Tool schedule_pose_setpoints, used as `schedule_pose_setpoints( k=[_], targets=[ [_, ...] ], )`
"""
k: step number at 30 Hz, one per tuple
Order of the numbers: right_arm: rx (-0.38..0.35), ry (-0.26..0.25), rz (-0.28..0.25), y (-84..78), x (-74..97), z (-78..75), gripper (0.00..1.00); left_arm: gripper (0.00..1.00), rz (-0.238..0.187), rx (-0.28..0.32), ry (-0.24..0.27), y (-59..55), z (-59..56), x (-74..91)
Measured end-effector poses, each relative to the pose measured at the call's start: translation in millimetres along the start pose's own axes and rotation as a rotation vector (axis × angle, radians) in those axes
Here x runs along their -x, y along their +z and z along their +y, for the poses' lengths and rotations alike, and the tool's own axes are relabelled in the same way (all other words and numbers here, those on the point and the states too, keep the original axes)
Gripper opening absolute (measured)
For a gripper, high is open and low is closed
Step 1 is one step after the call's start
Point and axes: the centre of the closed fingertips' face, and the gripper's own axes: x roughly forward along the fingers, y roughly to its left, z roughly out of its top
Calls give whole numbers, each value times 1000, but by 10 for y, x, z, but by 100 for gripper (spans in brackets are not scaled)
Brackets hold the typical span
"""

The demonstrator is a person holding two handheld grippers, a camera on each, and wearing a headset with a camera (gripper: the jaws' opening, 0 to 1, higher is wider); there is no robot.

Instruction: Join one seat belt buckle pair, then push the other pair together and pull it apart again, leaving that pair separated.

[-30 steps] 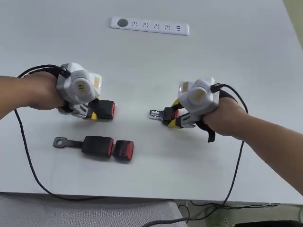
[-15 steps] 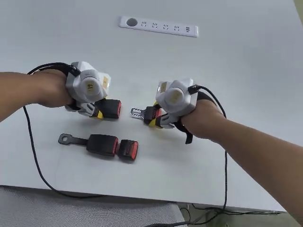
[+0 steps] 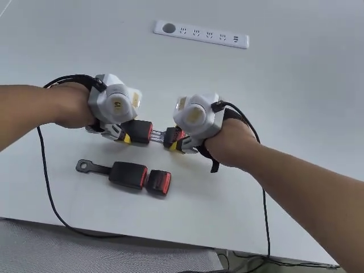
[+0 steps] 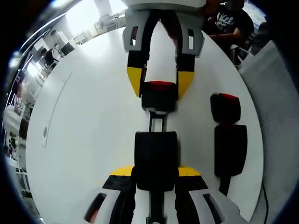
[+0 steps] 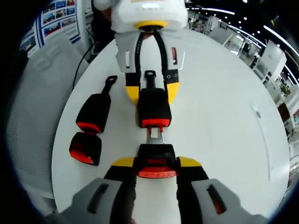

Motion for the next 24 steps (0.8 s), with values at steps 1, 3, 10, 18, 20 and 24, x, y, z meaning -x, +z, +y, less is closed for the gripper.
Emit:
schedule_pose_setpoints(
  k=[1,3,10,18,20,24],
  targets=[
    [3,-1,-20,43,-21,14,32,33,-1,-1,-1,2,-6,3],
    [-8,5,-17,50,-74,29,32,33,-6,-5,-2,3,-7,-2],
    [-15,34,-70,32,-52,13,31,32,-43,-10,-23,0,-9,-6],
    [-18,49,-83,80,-93,-9,30,32,-68,-5,-21,18,-40,11],
    [-21,51,-96,113,-101,-7,30,32,-74,-3,-21,19,-41,11],
    [-24,46,-100,203,-168,-4,30,32,-68,-2,-25,21,-43,8]
  ],
)
